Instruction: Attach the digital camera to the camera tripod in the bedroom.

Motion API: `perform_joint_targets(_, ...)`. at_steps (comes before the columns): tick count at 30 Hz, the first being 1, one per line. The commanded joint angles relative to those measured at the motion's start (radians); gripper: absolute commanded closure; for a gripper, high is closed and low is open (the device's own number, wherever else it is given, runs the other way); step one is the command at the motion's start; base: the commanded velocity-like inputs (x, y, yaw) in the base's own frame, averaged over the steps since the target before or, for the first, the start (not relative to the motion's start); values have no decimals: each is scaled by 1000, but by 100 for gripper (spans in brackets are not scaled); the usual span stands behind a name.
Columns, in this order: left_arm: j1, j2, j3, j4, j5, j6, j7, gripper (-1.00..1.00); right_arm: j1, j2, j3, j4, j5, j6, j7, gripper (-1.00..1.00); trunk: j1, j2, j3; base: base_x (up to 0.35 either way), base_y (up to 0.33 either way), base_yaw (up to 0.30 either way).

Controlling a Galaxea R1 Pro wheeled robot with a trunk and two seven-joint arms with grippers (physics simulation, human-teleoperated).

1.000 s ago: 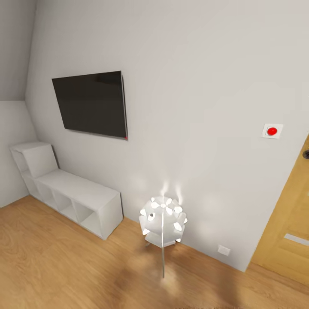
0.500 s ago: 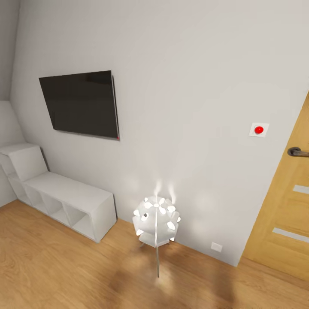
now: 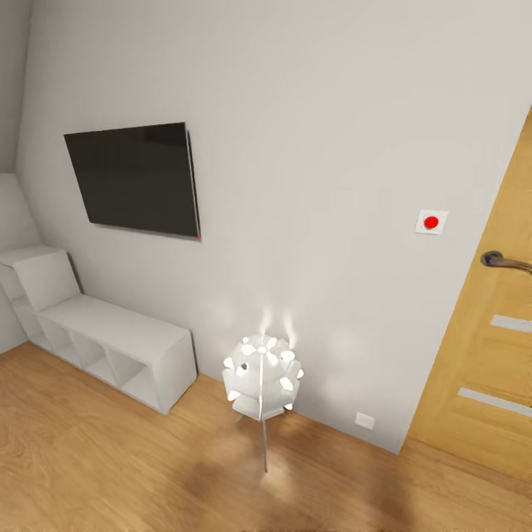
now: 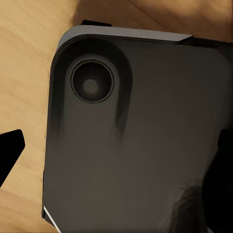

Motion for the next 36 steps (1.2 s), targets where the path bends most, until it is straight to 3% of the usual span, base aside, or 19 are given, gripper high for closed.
perform_joint_targets(1, 0, 0, 0, -1, 8, -2, 1, -100, 0, 0, 1, 0, 1, -3, 0, -100, 0, 0, -1, -148, -181, 0)
perform_joint_targets(16, 0, 0, -1, -1, 8, -2, 1, -100, 0, 1, 2, 0, 2, -4, 0, -100, 0, 0, 0, -44, -48, 22)
perform_joint_targets(36, 0, 0, -1, -1, 8, -2, 2, -100, 0, -2, 2, 0, 2, -4, 0, -100, 0, 0, 9, -1, -1, 242)
